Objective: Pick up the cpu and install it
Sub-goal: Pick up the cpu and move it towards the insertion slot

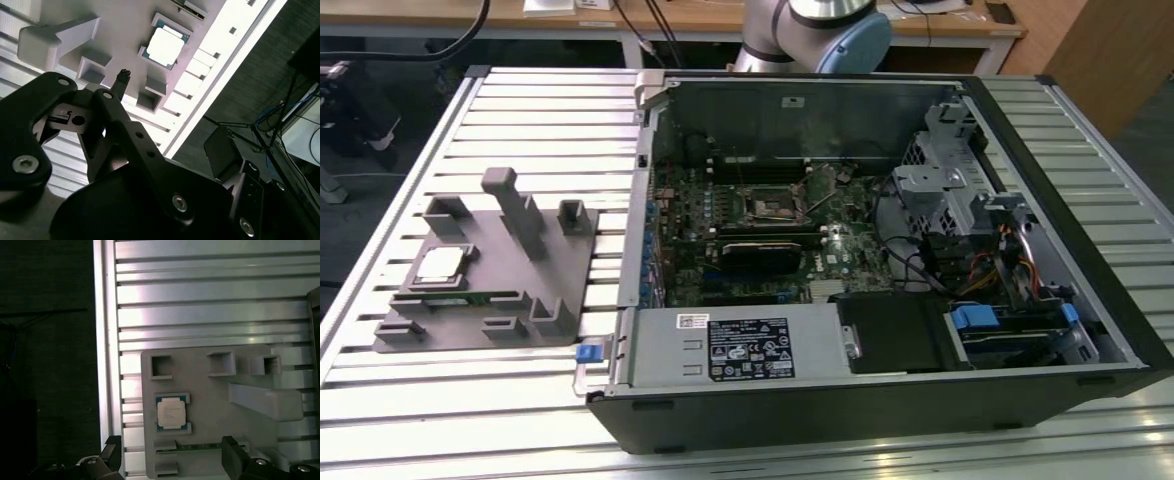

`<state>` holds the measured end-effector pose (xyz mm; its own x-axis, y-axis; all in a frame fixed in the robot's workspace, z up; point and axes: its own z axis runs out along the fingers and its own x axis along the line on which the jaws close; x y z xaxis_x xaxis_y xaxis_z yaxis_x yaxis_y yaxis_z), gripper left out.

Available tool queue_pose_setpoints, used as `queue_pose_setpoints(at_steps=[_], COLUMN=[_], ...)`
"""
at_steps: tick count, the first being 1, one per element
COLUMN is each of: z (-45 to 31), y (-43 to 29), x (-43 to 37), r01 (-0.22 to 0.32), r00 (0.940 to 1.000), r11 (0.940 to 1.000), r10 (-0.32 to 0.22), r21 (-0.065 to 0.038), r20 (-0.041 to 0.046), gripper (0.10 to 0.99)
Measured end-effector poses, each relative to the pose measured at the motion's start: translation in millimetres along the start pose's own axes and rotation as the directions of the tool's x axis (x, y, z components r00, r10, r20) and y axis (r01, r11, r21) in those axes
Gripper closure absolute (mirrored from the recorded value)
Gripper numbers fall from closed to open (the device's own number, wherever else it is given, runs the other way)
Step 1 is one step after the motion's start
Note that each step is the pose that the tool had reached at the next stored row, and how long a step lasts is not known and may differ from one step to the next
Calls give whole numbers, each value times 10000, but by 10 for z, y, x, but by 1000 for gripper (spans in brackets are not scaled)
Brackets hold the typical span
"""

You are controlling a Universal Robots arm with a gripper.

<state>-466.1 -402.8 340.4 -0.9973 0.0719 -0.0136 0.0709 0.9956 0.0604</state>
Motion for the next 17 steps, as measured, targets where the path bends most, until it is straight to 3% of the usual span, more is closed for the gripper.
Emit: queue_pose_setpoints(at_steps=[16, 17], z=[124, 196], y=[-25, -42], x=[0, -3], r01=[0, -1], r00=[10000, 10000], r11=[10000, 10000], r10=[0, 1], r21=[0, 1], r20=[-1, -1], gripper=[208, 208])
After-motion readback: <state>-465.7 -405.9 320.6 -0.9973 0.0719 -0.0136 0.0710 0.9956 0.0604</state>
